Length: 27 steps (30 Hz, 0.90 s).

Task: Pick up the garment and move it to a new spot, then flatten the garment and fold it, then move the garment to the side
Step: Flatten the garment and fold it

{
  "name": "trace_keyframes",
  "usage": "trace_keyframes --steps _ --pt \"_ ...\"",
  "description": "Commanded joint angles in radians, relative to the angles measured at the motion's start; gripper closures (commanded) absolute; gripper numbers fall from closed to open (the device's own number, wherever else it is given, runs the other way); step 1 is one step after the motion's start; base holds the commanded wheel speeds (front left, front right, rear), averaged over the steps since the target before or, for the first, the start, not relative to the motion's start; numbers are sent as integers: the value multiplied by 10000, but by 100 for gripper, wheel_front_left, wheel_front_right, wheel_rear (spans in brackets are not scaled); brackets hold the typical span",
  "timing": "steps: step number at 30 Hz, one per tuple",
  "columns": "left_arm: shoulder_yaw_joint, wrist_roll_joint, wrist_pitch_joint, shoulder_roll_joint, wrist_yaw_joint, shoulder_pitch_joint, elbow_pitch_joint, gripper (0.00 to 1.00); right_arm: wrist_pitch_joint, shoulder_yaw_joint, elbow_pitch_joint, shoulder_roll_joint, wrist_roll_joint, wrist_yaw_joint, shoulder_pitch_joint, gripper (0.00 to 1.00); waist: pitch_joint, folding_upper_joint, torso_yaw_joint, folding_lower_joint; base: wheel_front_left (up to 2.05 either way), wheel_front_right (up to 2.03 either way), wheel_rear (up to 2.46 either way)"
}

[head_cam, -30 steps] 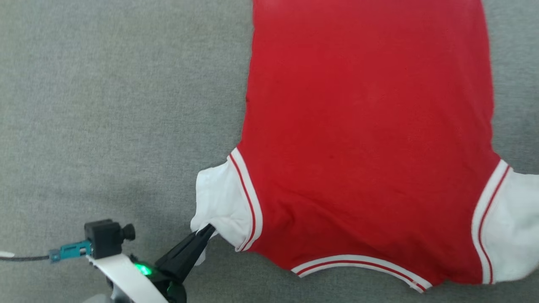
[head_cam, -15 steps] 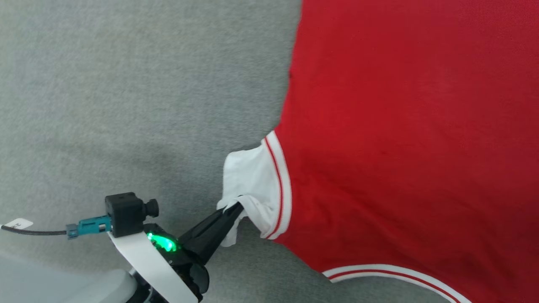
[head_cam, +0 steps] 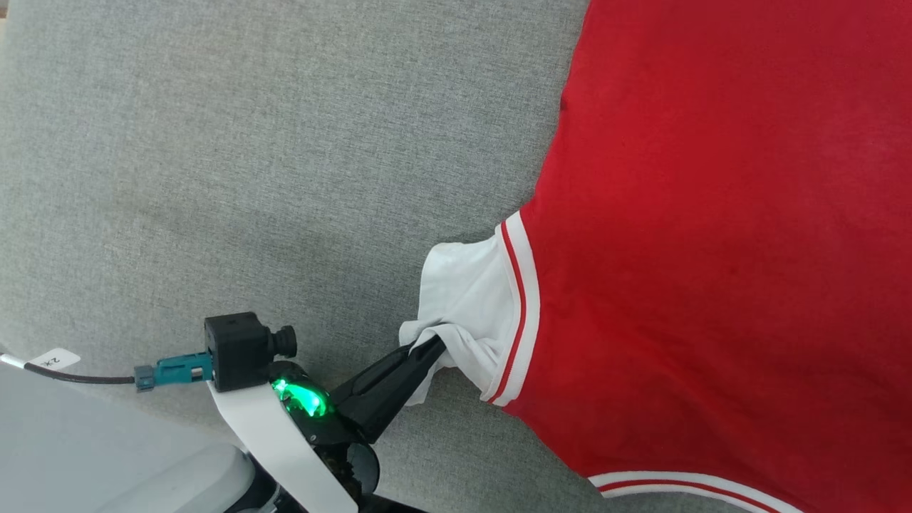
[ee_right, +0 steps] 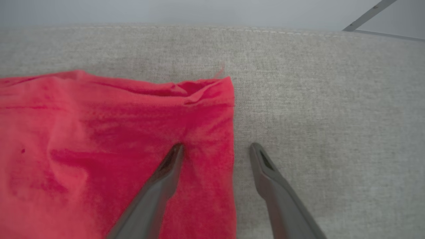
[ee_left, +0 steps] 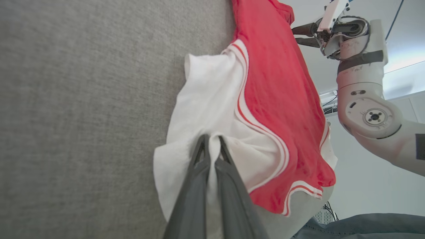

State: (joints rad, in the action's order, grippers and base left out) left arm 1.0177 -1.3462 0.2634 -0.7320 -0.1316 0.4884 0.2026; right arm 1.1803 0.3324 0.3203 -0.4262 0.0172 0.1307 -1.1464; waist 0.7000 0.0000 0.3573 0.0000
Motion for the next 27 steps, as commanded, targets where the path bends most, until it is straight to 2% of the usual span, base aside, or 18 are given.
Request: trace_keyframes --steps 1,2,3,4,9,15,21,24,27 --pt "10 102 14 -2 22 192 23 100 285 1 286 256 99 1 302 0 33 0 2 0 0 0 0" --pt "-2 97 14 -7 22 219 18 100 357 8 298 327 79 1 363 51 44 0 -15 0 0 0 0" --pt "-29 92 14 -15 22 235 11 100 395 28 284 366 62 1 409 84 54 0 -38 0 0 0 0" --pt "-74 83 15 -27 22 236 -8 100 375 28 280 387 29 1 457 100 51 0 -77 0 0 0 0" --pt "-388 -73 16 -137 22 103 -208 100 -168 -83 134 538 -467 1 728 100 -474 0 -514 0 0 0 0" --pt "-735 -171 15 -397 22 -386 -420 100 -157 -932 -734 106 -1971 1 1868 100 -1501 0 -1147 0 0 0 0" --pt "-1102 -330 16 -576 22 -1136 -584 100 499 -1491 -2529 -711 -3988 1 4896 100 -2557 0 -1843 0 0 0 0" --pt "-1419 -417 15 -567 22 -1571 -592 100 518 -1275 -3658 -716 -4777 1 6619 100 -2936 0 -2165 0 0 0 0" --pt "-1604 -454 16 -600 22 -1925 -672 100 539 -996 -4783 -386 -5383 1 8402 100 -3180 0 -2403 0 0 0 0"
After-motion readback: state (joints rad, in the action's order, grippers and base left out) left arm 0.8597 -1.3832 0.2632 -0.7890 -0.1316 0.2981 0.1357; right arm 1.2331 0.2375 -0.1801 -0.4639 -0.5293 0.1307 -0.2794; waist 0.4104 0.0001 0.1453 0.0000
